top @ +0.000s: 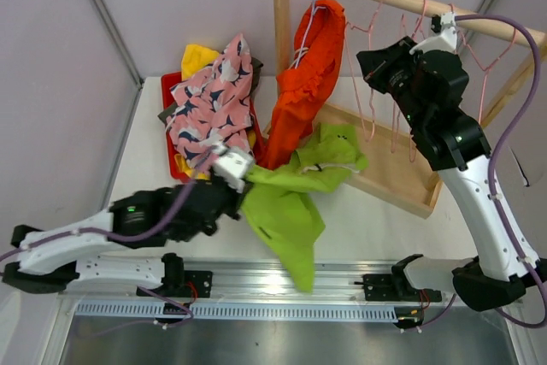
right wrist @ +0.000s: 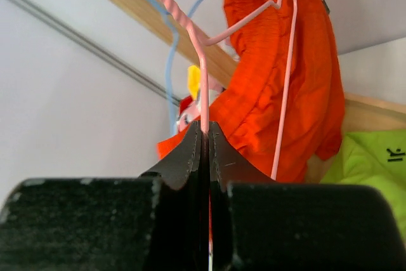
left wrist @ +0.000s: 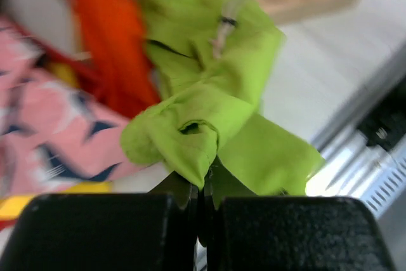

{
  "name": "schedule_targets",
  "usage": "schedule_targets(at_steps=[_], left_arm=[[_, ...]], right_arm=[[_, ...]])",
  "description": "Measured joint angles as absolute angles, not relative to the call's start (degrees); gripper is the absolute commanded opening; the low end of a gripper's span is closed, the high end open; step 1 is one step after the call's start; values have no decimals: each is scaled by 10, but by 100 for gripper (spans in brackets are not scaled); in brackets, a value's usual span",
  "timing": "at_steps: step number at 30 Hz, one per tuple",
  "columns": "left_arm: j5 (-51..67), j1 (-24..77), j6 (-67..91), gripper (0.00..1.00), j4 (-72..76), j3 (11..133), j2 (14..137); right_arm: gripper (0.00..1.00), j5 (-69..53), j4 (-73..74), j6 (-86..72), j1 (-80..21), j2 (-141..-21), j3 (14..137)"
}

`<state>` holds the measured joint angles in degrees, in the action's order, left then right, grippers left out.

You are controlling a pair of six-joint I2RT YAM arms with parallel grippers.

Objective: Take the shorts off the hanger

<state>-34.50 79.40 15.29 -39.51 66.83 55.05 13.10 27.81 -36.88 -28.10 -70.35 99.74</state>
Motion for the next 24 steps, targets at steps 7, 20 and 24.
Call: schedule_targets(at_steps=[7,20,24], left_arm=[[-467,766,121,0,-495,790,462],[-367,448,-71,0,-440,968,574],[-308,355,-77,0,-425,1041,639]], right_arm=[[0,131,226,-365,-256,-695,938],[0,123,225,-377,-244,-613,855],[0,115,225,-377,-237,-614,854]])
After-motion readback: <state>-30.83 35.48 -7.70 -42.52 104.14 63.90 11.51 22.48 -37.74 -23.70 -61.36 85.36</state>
